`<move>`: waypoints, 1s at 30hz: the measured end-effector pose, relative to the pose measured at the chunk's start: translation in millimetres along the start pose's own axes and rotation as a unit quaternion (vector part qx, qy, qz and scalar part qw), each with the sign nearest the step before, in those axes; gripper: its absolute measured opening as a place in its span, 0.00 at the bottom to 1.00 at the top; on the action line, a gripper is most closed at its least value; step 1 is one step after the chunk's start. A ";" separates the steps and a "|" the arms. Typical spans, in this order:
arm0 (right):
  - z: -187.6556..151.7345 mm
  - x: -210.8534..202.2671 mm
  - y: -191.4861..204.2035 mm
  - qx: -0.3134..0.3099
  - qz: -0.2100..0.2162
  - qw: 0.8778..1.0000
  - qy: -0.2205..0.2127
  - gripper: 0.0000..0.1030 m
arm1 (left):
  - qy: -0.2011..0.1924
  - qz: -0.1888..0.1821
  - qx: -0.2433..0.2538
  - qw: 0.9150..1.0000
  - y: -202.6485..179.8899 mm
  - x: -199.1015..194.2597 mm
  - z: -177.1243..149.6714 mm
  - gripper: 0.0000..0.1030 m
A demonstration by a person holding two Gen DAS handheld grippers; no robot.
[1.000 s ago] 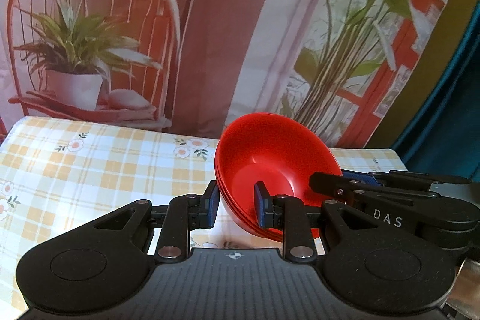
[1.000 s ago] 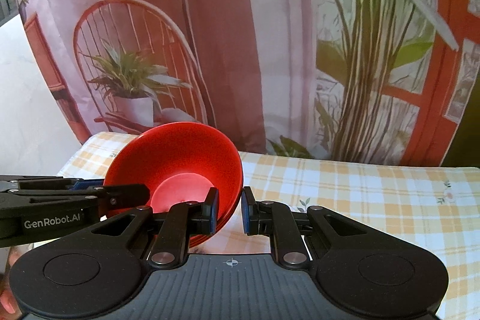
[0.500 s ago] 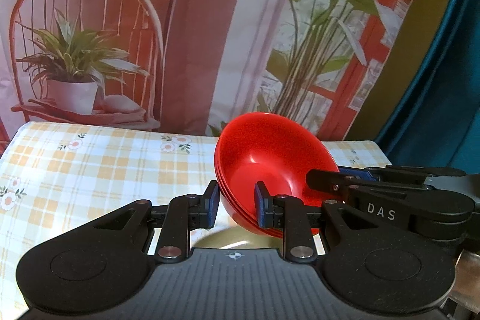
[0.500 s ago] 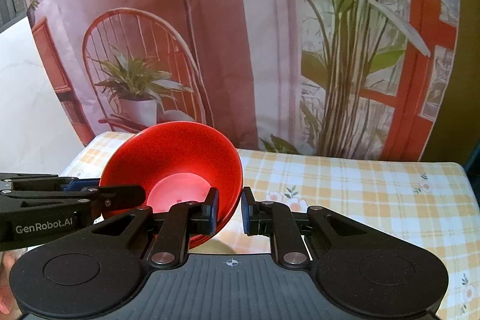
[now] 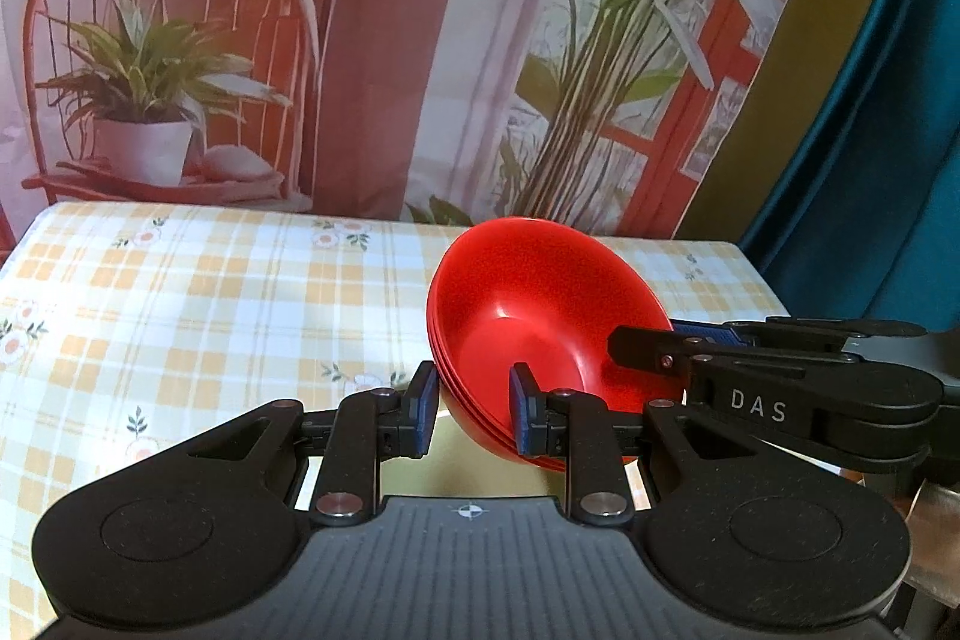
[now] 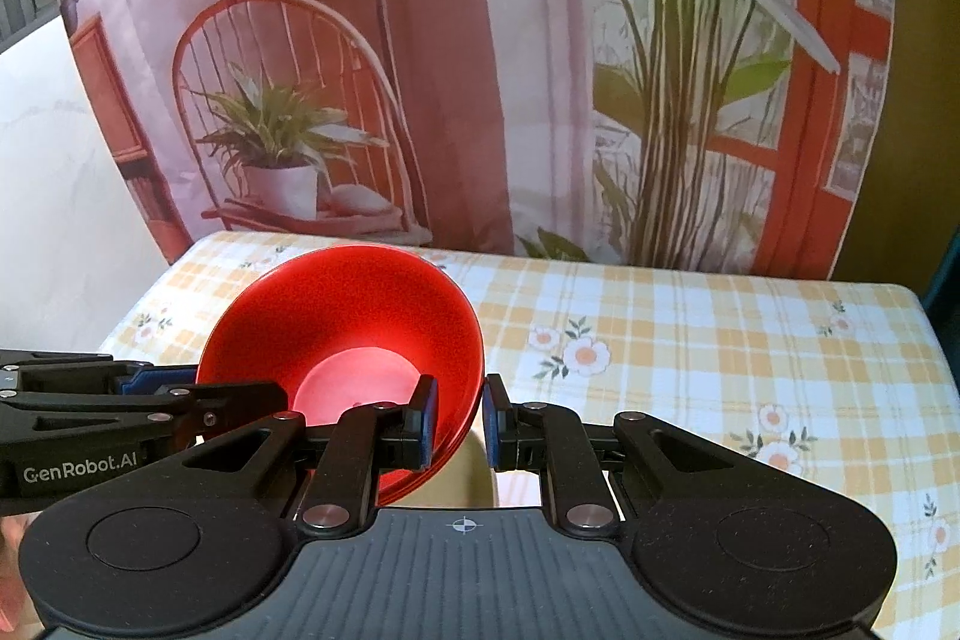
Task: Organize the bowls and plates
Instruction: 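Lift the red bowl stack with both grippers and carry it over the plate stack, then lower the red bowl stack onto the green plates with both grippers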
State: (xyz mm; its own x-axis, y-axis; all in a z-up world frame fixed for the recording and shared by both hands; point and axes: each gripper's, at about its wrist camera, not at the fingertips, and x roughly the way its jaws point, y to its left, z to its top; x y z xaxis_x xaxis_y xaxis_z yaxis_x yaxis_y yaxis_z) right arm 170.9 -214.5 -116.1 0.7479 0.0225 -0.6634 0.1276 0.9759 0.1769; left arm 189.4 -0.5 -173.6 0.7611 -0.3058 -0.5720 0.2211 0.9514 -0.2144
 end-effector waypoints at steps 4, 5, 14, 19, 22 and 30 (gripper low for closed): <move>-6.2 4.0 1.3 0.000 0.001 1.000 0.007 0.14 | 0.005 0.000 0.000 1.000 2.1 1.5 -5.3 0.26; -7.5 5.6 1.6 0.000 0.001 1.000 0.009 0.14 | 0.008 0.000 -0.001 1.000 3.1 2.6 -6.8 0.26; -24.5 21.9 6.7 -0.001 0.002 0.999 0.032 0.14 | 0.032 0.007 -0.007 0.999 11.3 12.8 -21.8 0.26; -35.0 31.5 9.8 -0.001 0.003 0.999 0.046 0.14 | 0.044 0.011 -0.009 0.999 16.1 19.5 -29.2 0.26; -38.5 35.0 11.2 -0.002 0.004 0.999 0.051 0.14 | 0.050 0.013 -0.011 0.999 19.7 22.7 -32.3 0.26; -41.4 43.4 15.5 -0.006 0.005 0.998 0.059 0.14 | 0.058 0.021 -0.014 0.998 25.4 29.5 -34.7 0.26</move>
State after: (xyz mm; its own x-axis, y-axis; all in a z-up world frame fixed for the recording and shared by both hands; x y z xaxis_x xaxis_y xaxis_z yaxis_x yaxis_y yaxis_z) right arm 178.5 -189.4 -172.3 0.6671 0.0562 -0.7429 0.1133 0.9779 0.1757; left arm 196.3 13.4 -223.3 0.6931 -0.2687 -0.6689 0.1719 0.9628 -0.2086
